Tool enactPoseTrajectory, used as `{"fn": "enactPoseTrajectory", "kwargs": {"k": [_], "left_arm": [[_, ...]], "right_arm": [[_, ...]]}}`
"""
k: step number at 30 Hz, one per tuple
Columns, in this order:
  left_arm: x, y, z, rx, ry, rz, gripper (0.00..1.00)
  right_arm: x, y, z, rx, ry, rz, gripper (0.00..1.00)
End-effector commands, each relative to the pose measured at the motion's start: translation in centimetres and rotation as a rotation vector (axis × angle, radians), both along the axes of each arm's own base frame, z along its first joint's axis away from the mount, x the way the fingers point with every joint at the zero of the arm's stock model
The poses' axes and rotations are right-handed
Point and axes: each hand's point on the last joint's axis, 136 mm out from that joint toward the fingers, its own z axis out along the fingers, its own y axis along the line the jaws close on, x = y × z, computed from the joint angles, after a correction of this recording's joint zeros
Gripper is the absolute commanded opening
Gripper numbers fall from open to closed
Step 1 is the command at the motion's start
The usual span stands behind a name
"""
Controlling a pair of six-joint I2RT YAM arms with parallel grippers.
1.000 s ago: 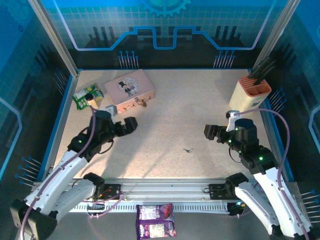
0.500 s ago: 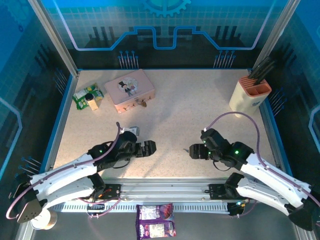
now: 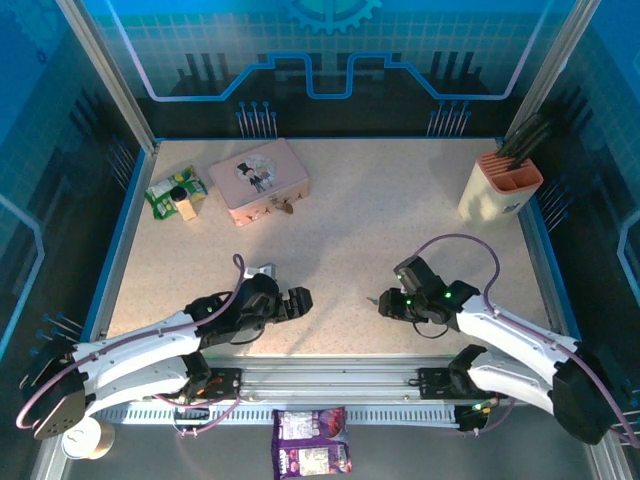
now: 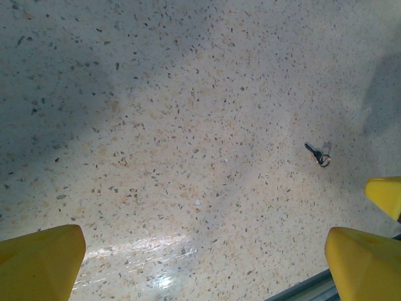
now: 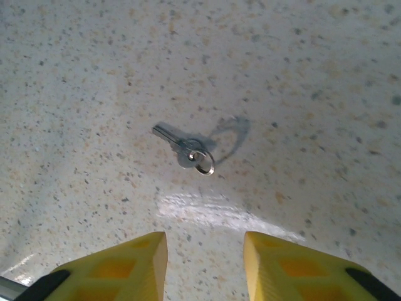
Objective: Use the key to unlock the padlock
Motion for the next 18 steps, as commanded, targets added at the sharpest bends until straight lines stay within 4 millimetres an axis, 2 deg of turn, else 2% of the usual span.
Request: {"fn": "enactPoseTrajectory", "kwargs": {"k": [1,8,18], "left_arm": [[0.0,0.4,-0.3,-0.010,-0.008,0.035,0.99],[0.1,0.5,-0.4,-0.003,-0.008,0.040,0.99],[0.0,0.5,-0.6,0.013,0.007,0.034,0.99]], "right_arm": [[0.9,1.5,0.1,0.069,-0.009,0.023,0.35],[1.6,1.3,-1.5,0.022,0.012,0.019,0.26],[2.5,0.4,-2.6,-0.065,0.011,0.023,0.24]]}}
